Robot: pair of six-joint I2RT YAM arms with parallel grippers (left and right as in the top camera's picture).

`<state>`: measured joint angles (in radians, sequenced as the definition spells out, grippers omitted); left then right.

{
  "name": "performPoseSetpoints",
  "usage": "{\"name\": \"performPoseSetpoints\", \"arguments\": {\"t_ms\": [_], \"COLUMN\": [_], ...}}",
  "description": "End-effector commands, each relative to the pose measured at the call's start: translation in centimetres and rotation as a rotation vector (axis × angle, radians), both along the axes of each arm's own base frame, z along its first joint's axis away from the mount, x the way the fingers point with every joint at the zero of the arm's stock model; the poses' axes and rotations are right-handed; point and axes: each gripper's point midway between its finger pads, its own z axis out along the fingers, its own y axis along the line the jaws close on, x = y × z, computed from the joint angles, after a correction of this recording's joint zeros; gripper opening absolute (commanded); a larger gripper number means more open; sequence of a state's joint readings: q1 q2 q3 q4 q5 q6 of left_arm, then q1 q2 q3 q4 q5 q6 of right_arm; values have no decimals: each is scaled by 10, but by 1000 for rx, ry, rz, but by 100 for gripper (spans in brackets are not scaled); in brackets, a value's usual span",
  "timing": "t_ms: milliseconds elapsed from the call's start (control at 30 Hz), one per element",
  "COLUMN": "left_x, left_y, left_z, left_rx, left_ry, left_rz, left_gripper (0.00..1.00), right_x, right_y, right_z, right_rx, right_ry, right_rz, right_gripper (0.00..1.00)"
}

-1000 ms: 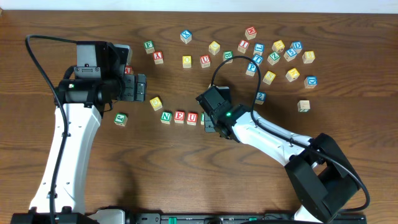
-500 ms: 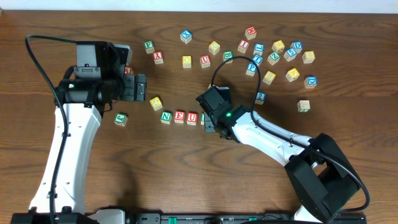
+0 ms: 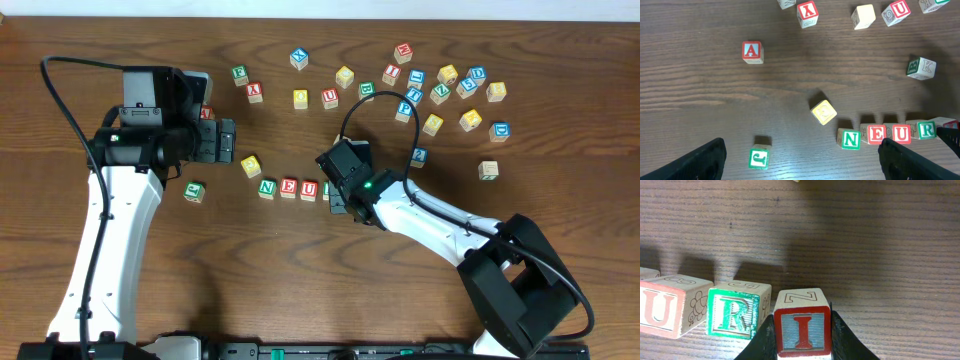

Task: Spell out NEURIPS
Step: 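Lower the I block onto the table beside the green R block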

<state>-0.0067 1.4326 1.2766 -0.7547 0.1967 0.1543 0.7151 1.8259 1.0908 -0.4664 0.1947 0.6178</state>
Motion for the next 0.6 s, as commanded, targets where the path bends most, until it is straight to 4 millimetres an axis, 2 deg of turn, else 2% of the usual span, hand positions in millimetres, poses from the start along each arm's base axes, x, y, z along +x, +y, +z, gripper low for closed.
{"name": "performPoseSetpoints", "arguments": {"t_ms": [0,100,467,567], "left_x": [4,4,4,4], "left_y": [1,1,1,1], "left_z": [9,9,9,9], "left_rx": [1,1,1,0], "left_ry": [-23,-23,-23,-23], "left_rz": [1,1,1,1], "left_gripper": [96,96,96,96], "right_x": [-2,-2,-1,-1], "right_y": [-2,-2,-3,-3], "right_z": [-5,-5,-5,-4], "right_rx": [-22,-22,-27,-27], "right_ry": [0,-1,-5,-5], "right_rz": [5,5,3,2], "right_gripper": [17,21,24,27]}}
